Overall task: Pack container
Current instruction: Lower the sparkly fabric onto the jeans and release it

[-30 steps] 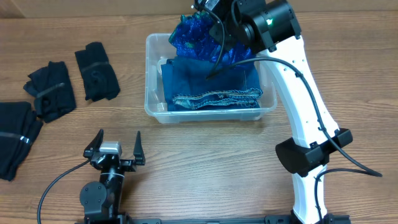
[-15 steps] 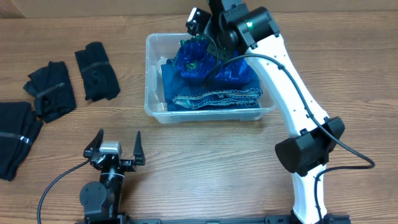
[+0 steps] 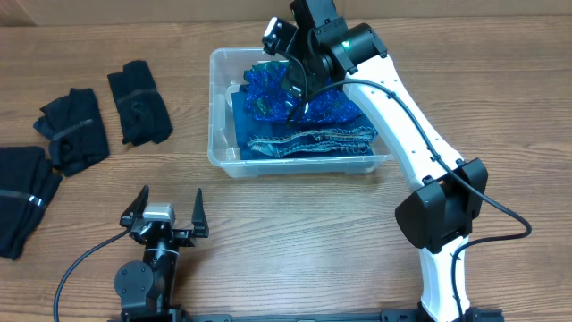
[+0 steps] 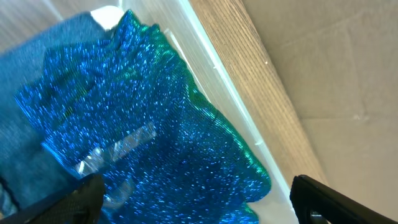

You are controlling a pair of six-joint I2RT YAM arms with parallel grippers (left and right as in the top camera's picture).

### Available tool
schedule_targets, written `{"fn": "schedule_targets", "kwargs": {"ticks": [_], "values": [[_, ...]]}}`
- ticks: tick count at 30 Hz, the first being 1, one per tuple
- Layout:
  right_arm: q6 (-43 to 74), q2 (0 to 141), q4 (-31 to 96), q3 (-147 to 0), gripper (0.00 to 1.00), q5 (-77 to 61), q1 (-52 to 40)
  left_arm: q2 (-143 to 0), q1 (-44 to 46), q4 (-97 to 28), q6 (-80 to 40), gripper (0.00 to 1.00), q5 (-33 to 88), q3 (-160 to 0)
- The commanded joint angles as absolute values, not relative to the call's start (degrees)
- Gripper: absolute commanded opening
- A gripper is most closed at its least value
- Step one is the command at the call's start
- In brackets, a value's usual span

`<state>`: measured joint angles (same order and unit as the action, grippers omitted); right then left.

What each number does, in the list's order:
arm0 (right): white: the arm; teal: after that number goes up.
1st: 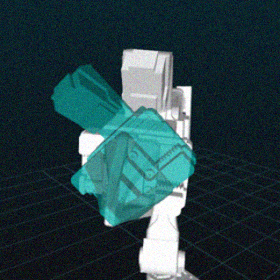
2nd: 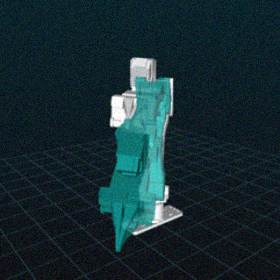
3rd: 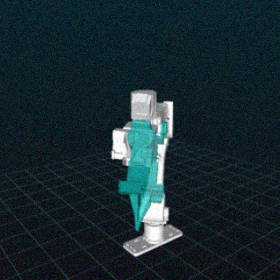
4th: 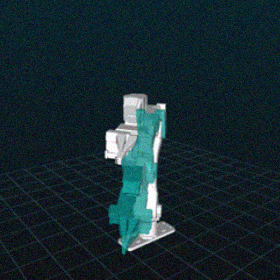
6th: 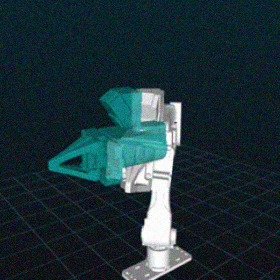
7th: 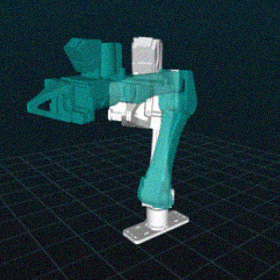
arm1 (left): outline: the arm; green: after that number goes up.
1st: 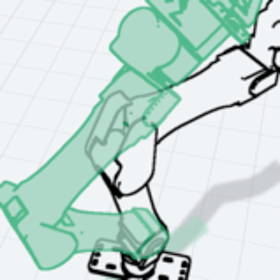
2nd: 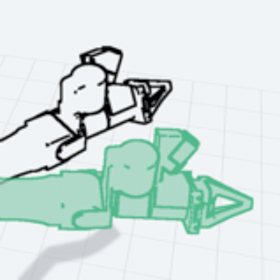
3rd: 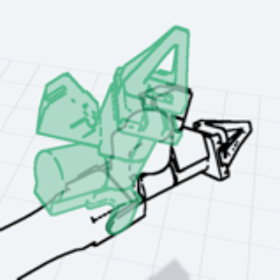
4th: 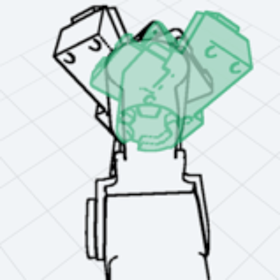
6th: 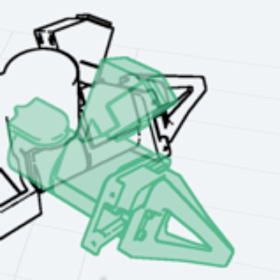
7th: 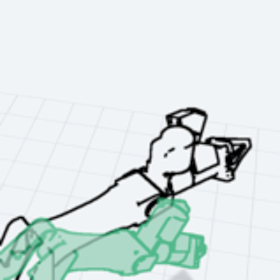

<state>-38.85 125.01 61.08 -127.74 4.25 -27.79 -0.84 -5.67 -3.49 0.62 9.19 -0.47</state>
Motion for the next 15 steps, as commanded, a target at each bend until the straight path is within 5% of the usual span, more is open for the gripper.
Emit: {"fn": "schedule_targets", "kwargs": {"ticks": [1,4,6,9,15], "values": [[-22.94,124.29,61.36,-127.61,1.00,-1.15,-27.70,-0.27,-6.09,-3.57,1.74,1.00,8.80,-0.27],[-17.61,124.29,61.36,-127.61,0.93,-5.37,-27.68,-0.27,-6.09,-3.57,1.74,1.00,8.80,-0.27],[-11.40,124.31,57.84,-127.61,0.44,-5.17,-27.38,-0.27,-6.09,-3.57,1.74,1.00,8.80,-0.27],[-4.47,124.33,54.11,-127.52,0.04,-5.02,-26.28,-0.27,-6.09,-3.57,1.74,1.00,8.80,-0.27],[1.74,126.93,52.60,-127.50,0.04,-4.58,-24.21,-0.27,-6.09,-3.57,1.74,1.00,8.80,-0.27]]}}
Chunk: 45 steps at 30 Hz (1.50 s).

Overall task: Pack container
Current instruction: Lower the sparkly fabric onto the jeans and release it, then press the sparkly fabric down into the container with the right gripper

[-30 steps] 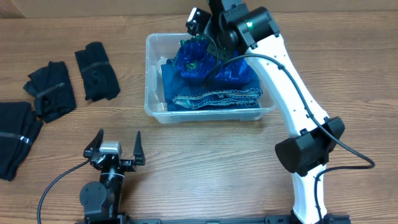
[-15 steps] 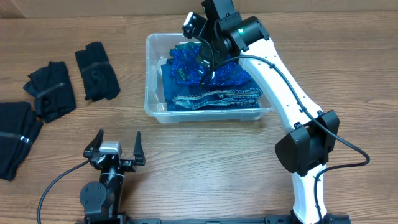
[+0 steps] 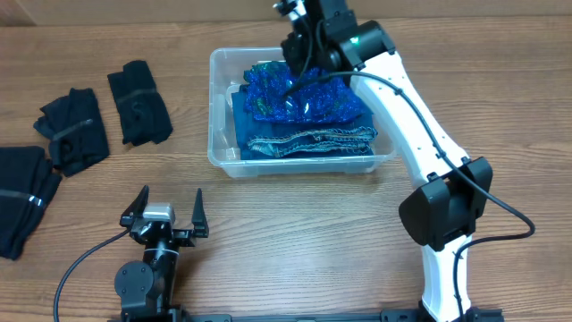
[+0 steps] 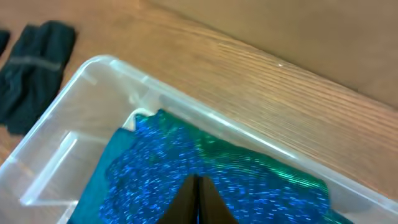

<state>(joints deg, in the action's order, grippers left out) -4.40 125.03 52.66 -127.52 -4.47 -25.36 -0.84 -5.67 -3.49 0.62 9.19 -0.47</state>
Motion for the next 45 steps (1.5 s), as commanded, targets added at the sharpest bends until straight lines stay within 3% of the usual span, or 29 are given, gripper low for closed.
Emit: {"fn": "schedule_targets", "kwargs": {"ticks": [1,17,27,35,37,42,45], "values": [[2.31,127.85,52.77,-127.50,0.04,-4.58,-24.01,-0.27,-6.09,-3.57,1.74,1.00,8.80,-0.27],[10.24,135.94,56.21,-126.76,0.04,-0.91,-21.85,-0.27,-6.09,-3.57,1.74,1.00,8.80,-0.27],[15.03,136.68,52.03,-117.58,0.04,-0.30,-16.95,-0.27,-6.09,-3.57,1.74,1.00,8.80,-0.27],[14.79,136.62,56.16,-125.49,0.04,-7.03,-17.17,-0.27,-6.09,-3.57,1.74,1.00,8.80,-0.27],[14.76,136.62,58.74,-129.16,0.09,-8.08,-17.87,-0.27,-6.09,-3.57,1.74,1.00,8.80,-0.27],[13.26,136.62,65.25,-138.34,0.32,-8.73,-20.32,-0.27,-6.09,-3.57,1.74,1.00,8.80,-0.27],[13.06,136.62,67.02,-139.52,0.36,-8.71,-21.54,-0.27,-6.09,-3.57,1.74,1.00,8.80,-0.27]]}}
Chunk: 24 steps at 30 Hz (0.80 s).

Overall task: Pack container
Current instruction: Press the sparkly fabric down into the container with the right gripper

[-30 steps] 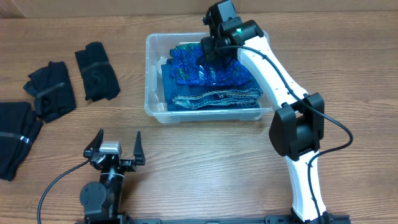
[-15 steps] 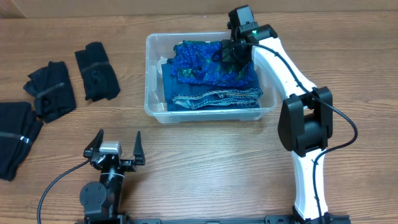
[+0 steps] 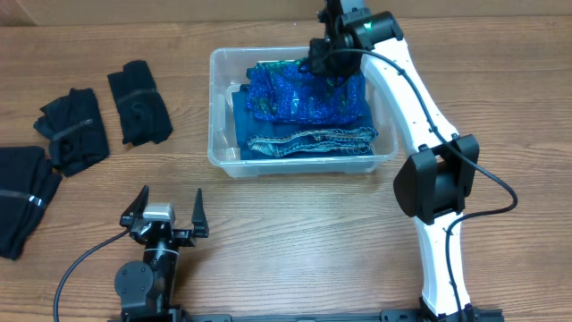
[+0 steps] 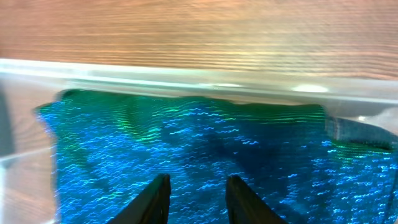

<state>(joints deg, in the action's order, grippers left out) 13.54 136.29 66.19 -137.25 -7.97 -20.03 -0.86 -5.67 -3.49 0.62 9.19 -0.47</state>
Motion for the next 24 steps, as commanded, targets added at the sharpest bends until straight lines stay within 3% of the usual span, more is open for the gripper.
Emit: {"fn": "schedule_targets", "kwargs": {"ticks": [1,15,21,24], "values": [[13.06,136.64,67.22,-139.33,0.36,-8.71,-21.85,-0.27,-6.09,-3.57,1.74,1.00,8.80,-0.27],[13.04,136.66,59.05,-126.78,0.38,-9.30,-22.87,-0.27,-6.09,-3.57,1.74,1.00,8.78,-0.27],[11.97,135.74,60.80,-129.14,0.49,-9.15,-22.57,-0.27,-6.09,-3.57,1.74,1.00,8.80,-0.27],[11.53,132.70,65.78,-136.73,0.70,-9.10,-21.12,-0.27,-6.09,-3.44,1.74,1.00,8.80,-0.27]]}}
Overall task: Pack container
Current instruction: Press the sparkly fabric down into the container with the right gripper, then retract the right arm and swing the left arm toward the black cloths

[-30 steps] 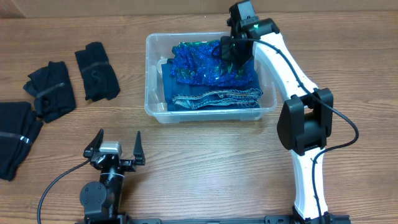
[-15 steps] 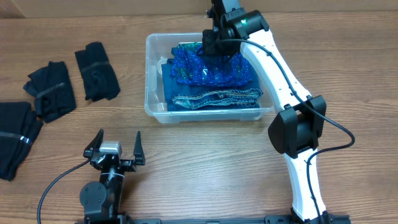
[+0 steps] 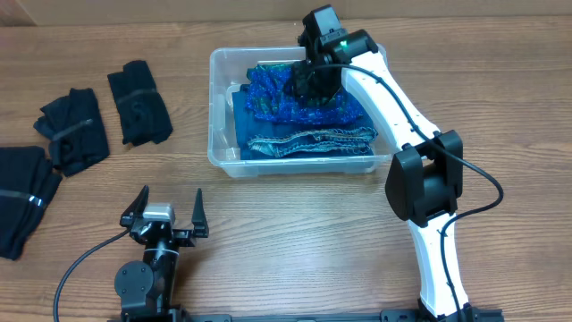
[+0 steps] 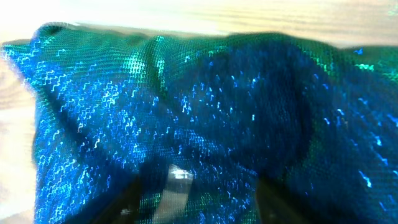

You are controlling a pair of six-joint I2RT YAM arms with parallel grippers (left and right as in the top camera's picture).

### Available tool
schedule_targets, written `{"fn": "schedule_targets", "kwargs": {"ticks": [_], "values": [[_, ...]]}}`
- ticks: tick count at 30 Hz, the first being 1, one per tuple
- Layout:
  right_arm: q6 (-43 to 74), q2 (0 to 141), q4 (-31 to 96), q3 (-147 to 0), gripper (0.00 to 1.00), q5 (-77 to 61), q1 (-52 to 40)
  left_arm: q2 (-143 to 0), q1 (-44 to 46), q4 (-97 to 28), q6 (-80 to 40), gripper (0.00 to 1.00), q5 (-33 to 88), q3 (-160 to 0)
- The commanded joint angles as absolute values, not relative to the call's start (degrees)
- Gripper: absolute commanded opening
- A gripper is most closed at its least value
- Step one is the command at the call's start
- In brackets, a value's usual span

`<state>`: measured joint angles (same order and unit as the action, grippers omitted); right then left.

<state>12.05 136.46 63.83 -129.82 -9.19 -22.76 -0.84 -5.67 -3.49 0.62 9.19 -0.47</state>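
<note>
A clear plastic container (image 3: pixel 214 107) stands at the table's far middle. Folded denim (image 3: pixel 308 141) lies in it, with a glittering blue-green cloth (image 3: pixel 268 100) on top. My right gripper (image 3: pixel 310 85) is low over the middle of that cloth. In the right wrist view the cloth (image 4: pixel 205 93) fills the frame, and the gripper (image 4: pixel 199 205) is open with its dark fingers (image 4: pixel 134 202) spread just above the fabric, holding nothing. A small clear tag (image 4: pixel 177 183) lies on the cloth between them. My left gripper (image 3: pixel 167 213) stays open near the table's front edge.
Three black cloth bundles lie on the table at the left: one (image 3: pixel 138 103) nearest the container, one (image 3: pixel 71 130) beside it, and one (image 3: pixel 22 197) at the left edge. The right arm reaches over the container's right side.
My right gripper was at the container's far rim with its jaws narrowly apart. Now it is lower, over the middle of the glittering cloth, with the jaws wider. The left arm has not moved.
My right gripper was wide open close over the glittering cloth in the container. Then it was shut and higher, by the far left corner. Later it stood at the far rim, slightly open. Now it is open and low over the cloth again.
</note>
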Motion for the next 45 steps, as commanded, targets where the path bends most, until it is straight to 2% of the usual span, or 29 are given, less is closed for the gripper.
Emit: {"fn": "schedule_targets", "kwargs": {"ticks": [1,3,6,11,15,19,24,28,31,35,37,39,41,45], "values": [[11.53,131.59,67.35,-138.76,0.75,-9.10,-20.38,-0.27,-6.09,-3.46,1.74,1.00,8.80,-0.27],[11.53,128.60,70.48,-142.17,0.88,-9.10,-17.80,-0.27,-6.09,-3.46,1.74,1.00,8.80,-0.27],[11.88,124.31,72.34,-143.76,1.00,-9.10,-12.69,-0.27,-6.09,-3.46,1.74,1.00,8.80,-0.27],[12.03,121.71,74.65,-143.74,1.00,-8.80,-0.38,-0.27,-6.09,-3.42,1.69,1.00,8.51,-0.27],[12.01,121.84,77.69,-143.24,1.00,-7.38,9.85,-0.30,-6.09,-3.55,1.52,1.00,18.50,-1.58],[12.01,121.84,79.13,-143.24,1.00,-7.40,18.48,-2.31,-6.09,-10.68,1.39,1.00,17.91,-9.28],[12.01,121.84,79.90,-143.22,1.00,-7.40,24.62,-14.55,-6.09,-22.22,3.27,1.00,16.12,-25.85],[12.01,121.84,79.88,-143.22,1.00,-7.38,27.11,-33.17,-6.09,-38.00,3.90,1.00,16.45,-45.87],[12.01,121.84,79.88,-143.22,1.00,-7.40,27.24,-45.71,-6.09,-51.11,3.68,1.00,25.39,-62.35],[12.01,121.84,79.88,-143.22,1.00,-7.40,27.24,-52.60,-6.09,-55.96,3.68,1.00,35.79,-69.47],[12.01,121.84,79.88,-143.22,1.00,-7.40,27.24,-53.74,-6.11,-57.17,2.61,1.00,29.36,-69.47],[12.01,121.84,79.88,-143.22,1.00,-7.38,27.24,-56.62,-6.09,-60.64,-4.80,1.00,11.97,-69.47],[12.01,121.84,79.88,-143.22,1.00,-7.40,27.24,-60.64,-6.11,-64.31,-11.00,1.00,-0.38,-69.47],[12.01,121.84,79.88,-143.22,1.00,-7.38,27.24,-70.43,-6.35,-67.48,-18.31,1.00,-11.44,-69.47]]}}
